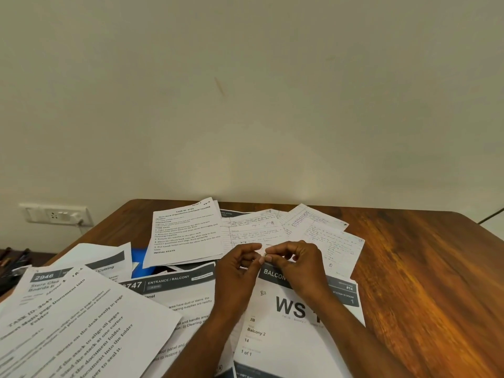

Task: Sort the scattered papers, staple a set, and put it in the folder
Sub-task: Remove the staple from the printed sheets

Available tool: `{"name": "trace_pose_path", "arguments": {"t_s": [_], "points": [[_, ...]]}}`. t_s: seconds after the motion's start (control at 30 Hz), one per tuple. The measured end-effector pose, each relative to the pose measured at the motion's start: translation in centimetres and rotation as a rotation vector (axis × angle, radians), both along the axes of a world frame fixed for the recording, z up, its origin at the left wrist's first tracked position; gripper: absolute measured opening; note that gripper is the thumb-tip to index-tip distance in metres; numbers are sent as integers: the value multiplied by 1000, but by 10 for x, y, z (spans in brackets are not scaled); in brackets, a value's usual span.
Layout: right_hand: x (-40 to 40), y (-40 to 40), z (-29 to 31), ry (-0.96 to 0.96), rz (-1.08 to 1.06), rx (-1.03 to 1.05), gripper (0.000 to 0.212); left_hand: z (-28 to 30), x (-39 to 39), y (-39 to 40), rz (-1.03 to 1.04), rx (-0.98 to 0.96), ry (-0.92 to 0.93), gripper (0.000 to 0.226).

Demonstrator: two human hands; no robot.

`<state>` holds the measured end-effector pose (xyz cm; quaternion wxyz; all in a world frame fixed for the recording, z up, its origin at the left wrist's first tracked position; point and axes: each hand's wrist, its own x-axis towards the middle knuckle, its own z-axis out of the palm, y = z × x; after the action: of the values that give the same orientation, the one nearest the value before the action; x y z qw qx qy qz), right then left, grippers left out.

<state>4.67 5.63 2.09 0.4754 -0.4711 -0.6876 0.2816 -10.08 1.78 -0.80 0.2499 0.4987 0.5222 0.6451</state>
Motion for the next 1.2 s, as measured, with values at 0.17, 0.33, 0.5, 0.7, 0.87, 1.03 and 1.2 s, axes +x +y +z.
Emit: {"name": "trace_pose_path", "arguments": {"t_s": [0.17, 0.33, 0.5, 0.7, 0.87, 1.03, 1.2], "points": [[1, 1, -1, 61, 25, -36, 10, 1, 0, -2, -37, 4, -68, 15], [1, 1, -2, 102, 38, -64, 9, 2, 1, -3, -37, 16, -39, 17], [0, 1, -3, 106, 15, -81, 7, 2, 1, -3, -42, 3, -23, 19], [-1, 0, -2, 124, 5, -89, 9, 1, 1, -2, -23, -1, -21, 20], [-2, -1, 0, 123, 9, -84, 10, 2, 0, -2, -21, -4, -84, 22], [-1, 0, -2, 97, 26, -68, 9, 4, 1, -3, -34, -22, -98, 12], [0, 1, -2, 80, 29, -54, 9, 3, 0, -2, -41, -46, -94, 12]]}}
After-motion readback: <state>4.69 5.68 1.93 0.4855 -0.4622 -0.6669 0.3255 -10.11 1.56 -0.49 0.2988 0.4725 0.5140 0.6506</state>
